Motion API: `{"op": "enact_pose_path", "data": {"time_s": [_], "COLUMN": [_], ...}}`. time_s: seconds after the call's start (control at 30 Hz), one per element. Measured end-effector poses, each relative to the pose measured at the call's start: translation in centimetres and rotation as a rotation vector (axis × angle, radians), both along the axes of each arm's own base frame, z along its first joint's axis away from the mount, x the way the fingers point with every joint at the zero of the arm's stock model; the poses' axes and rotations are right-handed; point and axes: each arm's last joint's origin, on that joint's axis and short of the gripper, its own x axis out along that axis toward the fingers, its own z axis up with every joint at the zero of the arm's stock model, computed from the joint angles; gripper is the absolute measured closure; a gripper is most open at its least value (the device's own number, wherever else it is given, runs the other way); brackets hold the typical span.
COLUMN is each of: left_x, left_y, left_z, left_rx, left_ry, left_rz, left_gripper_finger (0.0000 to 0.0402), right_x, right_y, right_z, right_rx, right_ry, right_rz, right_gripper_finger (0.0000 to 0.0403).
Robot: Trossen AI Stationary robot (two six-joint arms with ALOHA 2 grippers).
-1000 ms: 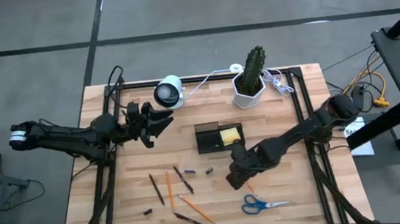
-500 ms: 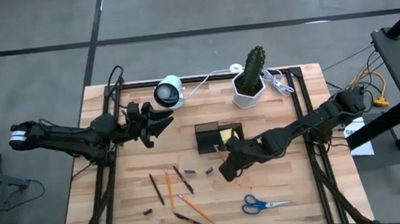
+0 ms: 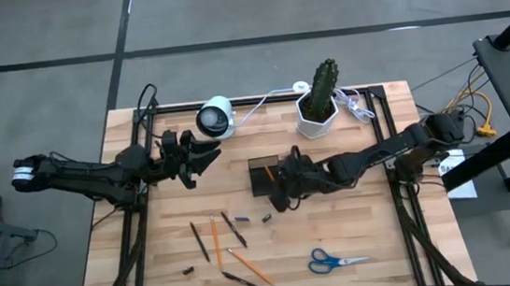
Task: Pick and place office supplies into organizer
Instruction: Put the right yellow pencil into the black desk organizer
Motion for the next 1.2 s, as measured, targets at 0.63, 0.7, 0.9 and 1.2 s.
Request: {"op": "enact_pose_path", "data": {"time_s": [0.63,0.7,0.9,1.2], "left_x": [0.0,0.0,0.0,0.0], "left_y": [0.0,0.0,0.0,0.0], "left_z": [0.0,0.0,0.0,0.0], "left_rx": [-0.001,-0.003,-0.003,0.0], "left_ry": [-0.001,-0.001,-0.001,-0.002], "left_rz": [0.0,0.0,-0.001,-0.011], "left_gripper_finger": [0.0244,0.0244,0.0244,0.0244], "right_x": [1.7,1.8,1.8,1.9], "right_y": [-4.7,-4.9,-6.0,-7.4], "right_z": [1.5,1.7,1.8,1.9], "right_rx": [-0.162,-0.177,-0.215,-0.277], "right_ry": [-0.157,-0.168,-0.161,-0.135], "right_rz": [-0.1,-0.095,-0.129,-0.123], "right_gripper_finger": [0.039,0.039,0.039,0.039]}}
